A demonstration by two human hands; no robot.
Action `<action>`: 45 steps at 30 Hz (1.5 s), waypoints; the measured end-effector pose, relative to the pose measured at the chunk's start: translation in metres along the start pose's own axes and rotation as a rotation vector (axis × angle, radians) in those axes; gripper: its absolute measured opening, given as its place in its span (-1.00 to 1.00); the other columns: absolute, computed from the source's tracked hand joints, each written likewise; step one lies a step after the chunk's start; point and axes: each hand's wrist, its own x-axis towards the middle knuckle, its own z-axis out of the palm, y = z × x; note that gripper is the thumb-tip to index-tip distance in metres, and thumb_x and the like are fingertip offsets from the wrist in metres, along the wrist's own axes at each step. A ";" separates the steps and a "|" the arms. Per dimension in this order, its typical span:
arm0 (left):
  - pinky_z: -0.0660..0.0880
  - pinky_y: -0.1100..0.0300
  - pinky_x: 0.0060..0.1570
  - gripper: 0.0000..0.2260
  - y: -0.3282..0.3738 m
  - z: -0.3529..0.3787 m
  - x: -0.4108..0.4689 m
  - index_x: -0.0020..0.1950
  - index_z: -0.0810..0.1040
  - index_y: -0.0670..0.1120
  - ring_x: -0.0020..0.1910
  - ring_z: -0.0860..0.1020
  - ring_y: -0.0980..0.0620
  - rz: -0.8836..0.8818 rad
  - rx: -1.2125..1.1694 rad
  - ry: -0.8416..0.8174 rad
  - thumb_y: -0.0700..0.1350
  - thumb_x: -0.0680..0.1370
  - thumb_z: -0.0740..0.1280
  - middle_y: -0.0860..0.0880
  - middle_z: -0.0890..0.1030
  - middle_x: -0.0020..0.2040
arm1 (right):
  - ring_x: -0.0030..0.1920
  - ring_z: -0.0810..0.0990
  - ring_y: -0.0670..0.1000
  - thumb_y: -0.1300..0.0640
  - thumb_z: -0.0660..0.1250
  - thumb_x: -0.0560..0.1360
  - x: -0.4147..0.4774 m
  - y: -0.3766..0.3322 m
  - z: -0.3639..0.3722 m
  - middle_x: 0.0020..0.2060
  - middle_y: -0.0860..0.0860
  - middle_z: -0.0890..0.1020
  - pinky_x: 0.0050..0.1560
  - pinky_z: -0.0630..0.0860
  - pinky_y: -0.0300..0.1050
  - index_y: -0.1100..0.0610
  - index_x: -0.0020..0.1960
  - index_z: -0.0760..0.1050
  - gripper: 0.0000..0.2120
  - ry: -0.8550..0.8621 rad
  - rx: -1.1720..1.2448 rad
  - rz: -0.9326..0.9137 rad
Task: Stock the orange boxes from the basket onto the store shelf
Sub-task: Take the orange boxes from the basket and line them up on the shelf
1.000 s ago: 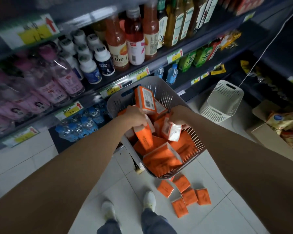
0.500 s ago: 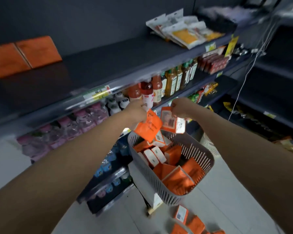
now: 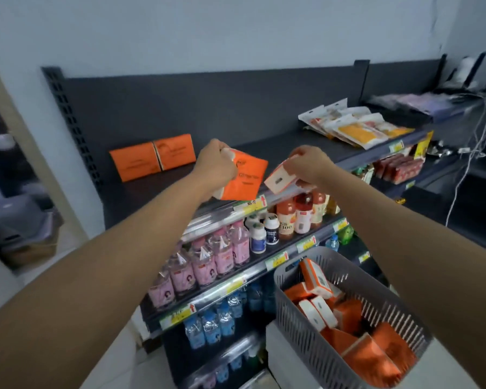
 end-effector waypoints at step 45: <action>0.34 0.05 0.27 -0.53 -0.081 0.048 0.263 0.40 0.33 -0.12 0.25 0.32 -0.14 -0.016 0.835 0.100 -0.32 0.49 0.23 -0.14 0.27 0.30 | 0.27 0.37 0.22 0.35 0.14 0.55 0.329 -0.037 0.101 0.24 0.20 0.46 0.20 0.37 0.05 0.20 0.38 0.28 -0.59 -0.148 -0.681 -0.509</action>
